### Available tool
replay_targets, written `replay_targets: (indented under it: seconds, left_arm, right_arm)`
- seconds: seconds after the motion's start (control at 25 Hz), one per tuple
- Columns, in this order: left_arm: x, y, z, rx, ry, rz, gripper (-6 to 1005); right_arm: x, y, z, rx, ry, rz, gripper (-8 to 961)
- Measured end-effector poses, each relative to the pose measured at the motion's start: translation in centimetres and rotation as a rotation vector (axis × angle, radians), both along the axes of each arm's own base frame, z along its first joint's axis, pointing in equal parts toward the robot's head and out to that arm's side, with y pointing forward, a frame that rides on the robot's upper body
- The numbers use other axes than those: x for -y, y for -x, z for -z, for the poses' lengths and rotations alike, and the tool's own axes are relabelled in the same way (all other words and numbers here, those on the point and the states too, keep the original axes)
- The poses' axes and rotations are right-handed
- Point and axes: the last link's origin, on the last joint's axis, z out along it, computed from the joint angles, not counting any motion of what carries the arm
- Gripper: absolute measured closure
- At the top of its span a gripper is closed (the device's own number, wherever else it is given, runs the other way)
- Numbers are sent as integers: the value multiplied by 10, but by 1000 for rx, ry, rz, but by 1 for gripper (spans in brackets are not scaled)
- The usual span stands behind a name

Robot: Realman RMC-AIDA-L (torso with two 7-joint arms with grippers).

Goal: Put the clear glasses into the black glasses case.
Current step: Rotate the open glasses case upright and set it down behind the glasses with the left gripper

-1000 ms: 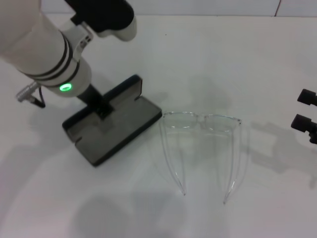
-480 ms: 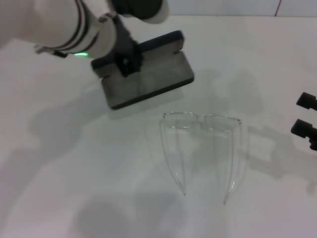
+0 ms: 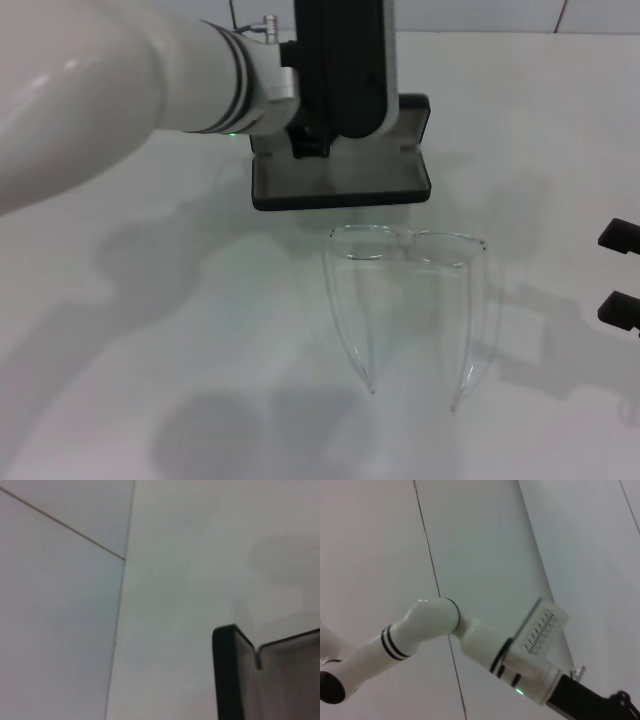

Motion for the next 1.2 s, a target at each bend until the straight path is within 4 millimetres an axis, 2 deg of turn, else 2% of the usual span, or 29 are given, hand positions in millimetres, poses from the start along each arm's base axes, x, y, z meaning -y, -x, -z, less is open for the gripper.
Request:
replay_targets:
  seconds: [0.32,0.68,1.2]
  left_arm:
    - [-8,-3,31,-33,35,60,867]
    - [-19,-7,36,40,-24,133,898]
    - [-23,11,53,4,-7,116,928]
  right_arm:
    - [-2,0,-1,0,-5,1,230]
    - [-4,-2,-1,11,-21,24,231]
    - [-9,-4,0,26,-35,47,231]
